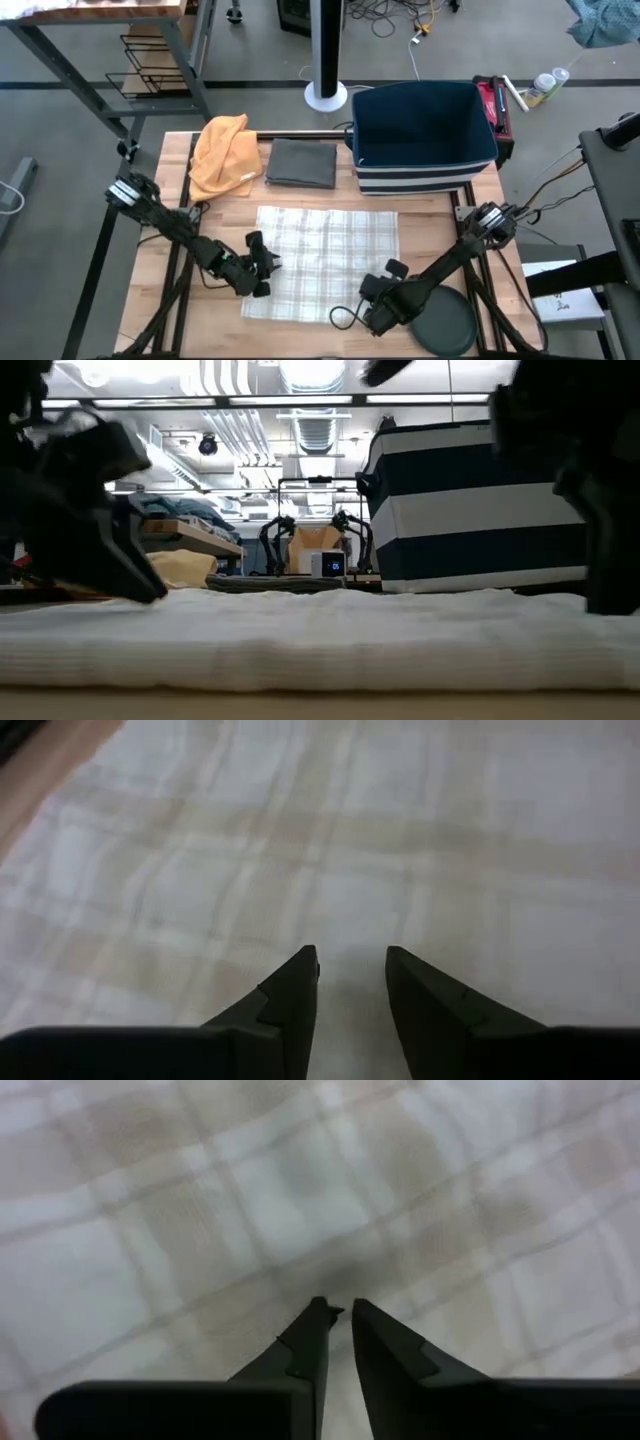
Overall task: Fold kitchen towel into neat rectangle
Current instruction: Fold the white patterned towel
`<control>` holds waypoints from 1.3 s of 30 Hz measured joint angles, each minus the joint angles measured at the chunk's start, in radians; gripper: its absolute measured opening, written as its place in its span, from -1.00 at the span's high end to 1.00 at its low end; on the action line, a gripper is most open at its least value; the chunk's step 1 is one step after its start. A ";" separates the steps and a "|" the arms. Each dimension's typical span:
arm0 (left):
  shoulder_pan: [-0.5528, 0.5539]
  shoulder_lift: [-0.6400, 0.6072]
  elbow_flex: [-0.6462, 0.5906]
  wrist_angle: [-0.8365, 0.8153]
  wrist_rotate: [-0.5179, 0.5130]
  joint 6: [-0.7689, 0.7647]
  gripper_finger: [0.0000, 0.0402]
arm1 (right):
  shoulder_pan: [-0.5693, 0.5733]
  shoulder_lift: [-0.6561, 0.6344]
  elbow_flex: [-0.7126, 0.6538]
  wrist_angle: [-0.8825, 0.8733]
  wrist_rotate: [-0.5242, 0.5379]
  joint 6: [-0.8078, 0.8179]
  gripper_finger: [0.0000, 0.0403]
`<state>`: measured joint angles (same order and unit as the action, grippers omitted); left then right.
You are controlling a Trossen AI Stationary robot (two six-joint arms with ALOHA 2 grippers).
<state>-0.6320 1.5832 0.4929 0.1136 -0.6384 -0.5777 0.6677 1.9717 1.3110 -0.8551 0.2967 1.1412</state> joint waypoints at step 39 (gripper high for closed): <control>-0.154 -0.346 -0.014 -0.445 -0.344 -0.346 0.43 | -0.016 -0.006 0.048 0.224 -0.064 -0.188 0.74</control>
<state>-0.7856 1.2372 0.4789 -0.3311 -0.9821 -0.9241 0.6521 1.9661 1.3595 -0.6312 0.2323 0.9531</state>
